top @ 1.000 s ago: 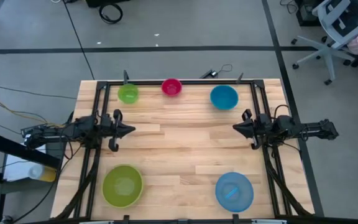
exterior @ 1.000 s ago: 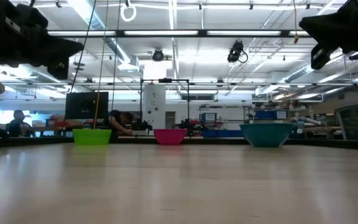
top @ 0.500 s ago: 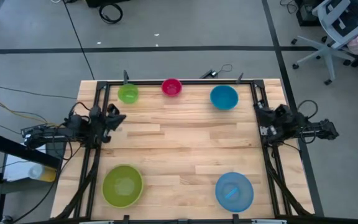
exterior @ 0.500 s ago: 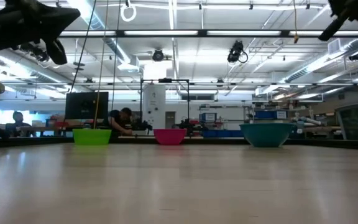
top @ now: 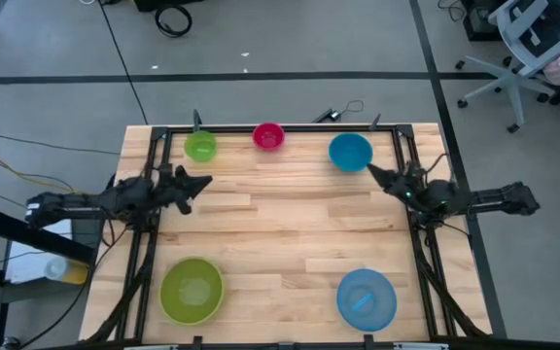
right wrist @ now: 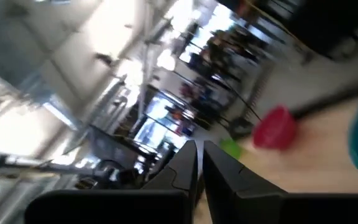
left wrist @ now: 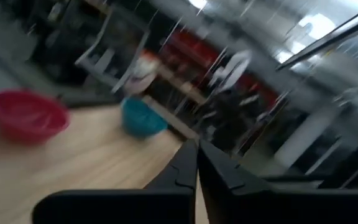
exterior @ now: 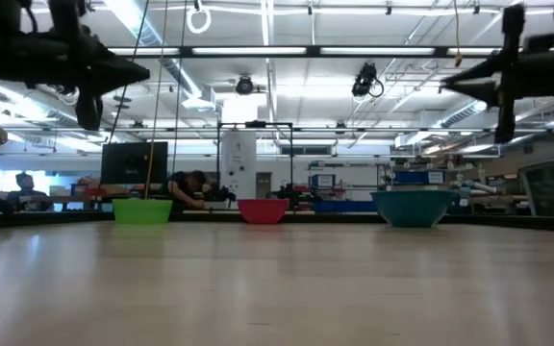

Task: Nest bowls inside each other
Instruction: Stack the light blue bowl on top of the green bowl

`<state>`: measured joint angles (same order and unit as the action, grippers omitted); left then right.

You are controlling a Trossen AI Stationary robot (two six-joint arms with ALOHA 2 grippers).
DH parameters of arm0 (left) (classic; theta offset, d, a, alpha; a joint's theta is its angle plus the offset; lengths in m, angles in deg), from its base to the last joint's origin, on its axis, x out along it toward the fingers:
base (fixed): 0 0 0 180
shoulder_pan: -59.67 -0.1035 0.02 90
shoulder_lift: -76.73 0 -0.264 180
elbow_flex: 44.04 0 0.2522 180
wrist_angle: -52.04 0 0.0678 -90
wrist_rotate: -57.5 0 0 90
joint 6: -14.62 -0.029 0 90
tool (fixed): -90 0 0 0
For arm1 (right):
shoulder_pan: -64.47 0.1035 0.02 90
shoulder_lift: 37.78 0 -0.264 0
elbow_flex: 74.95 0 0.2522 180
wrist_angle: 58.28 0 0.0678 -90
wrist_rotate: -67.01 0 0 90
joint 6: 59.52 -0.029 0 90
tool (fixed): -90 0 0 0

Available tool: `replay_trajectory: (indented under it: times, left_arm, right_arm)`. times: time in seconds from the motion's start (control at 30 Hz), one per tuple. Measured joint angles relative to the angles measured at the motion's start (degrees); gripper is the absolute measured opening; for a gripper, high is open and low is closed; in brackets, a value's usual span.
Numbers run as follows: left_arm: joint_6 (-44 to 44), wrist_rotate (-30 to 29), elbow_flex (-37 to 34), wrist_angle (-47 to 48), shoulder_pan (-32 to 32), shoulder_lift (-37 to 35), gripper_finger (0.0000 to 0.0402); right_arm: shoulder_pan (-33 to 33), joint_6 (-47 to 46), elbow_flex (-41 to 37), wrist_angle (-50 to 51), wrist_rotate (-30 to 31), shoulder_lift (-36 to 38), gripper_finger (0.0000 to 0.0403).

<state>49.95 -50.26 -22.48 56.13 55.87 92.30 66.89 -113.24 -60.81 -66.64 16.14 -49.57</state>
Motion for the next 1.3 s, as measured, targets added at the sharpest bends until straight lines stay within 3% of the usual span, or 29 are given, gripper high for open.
replay_trajectory:
  times: [0.2, 0.37, 0.47, 0.57, 0.77, 0.93, 1.03, 1.13, 1.23, 1.3]
  left_arm:
    - [4.9, 0.0, 7.7, 14.0, -8.6, 10.5, 0.0078]
    - [0.4, 0.2, 15.1, 21.1, -17.2, 18.6, 0.0114]
    - [-2.4, 5.0, 19.2, 22.5, -21.9, 23.3, 0.0126]
    - [-5.6, 12.0, 22.2, 22.4, -24.7, 27.5, 0.0132]
    - [-7.8, 15.8, 25.0, 22.5, -26.1, 33.0, 0.0133]
    - [-7.2, 24.5, 26.6, 22.2, -26.0, 34.4, 0.0133]
    - [-7.2, 25.6, 26.7, 22.3, -25.4, 34.4, 0.0133]
    - [-8.5, 25.6, 26.7, 22.6, -24.2, 34.3, 0.0133]
    - [-7.4, 25.9, 26.7, 22.7, -22.7, 34.3, 0.0133]
    - [-6.3, 25.9, 26.7, 22.8, -21.5, 34.3, 0.0133]
  right_arm:
    - [-3.0, -2.8, 3.0, -6.8, -5.3, -12.4, 0.0034]
    - [-5.6, 5.0, 7.5, -15.4, -5.0, -22.0, 0.0034]
    - [-7.9, 7.0, 11.1, -14.0, -4.4, -27.5, 0.0034]
    - [-10.7, 1.7, 15.4, -3.9, -5.3, -32.5, 0.0034]
    - [-15.8, -1.0, 29.8, 32.2, -12.6, -42.6, 0.0043]
    - [-17.0, 8.0, 42.9, 54.5, -19.3, -52.0, 0.0069]
    - [-16.8, 14.2, 47.7, 62.0, -22.1, -56.8, 0.0091]
    - [-16.6, 16.9, 49.4, 66.7, -30.6, -60.7, 0.0116]
    - [-13.4, 17.2, 49.4, 69.8, -46.6, -62.5, 0.0136]
    - [-8.4, 16.8, 49.4, 71.3, -53.5, -62.6, 0.0143]
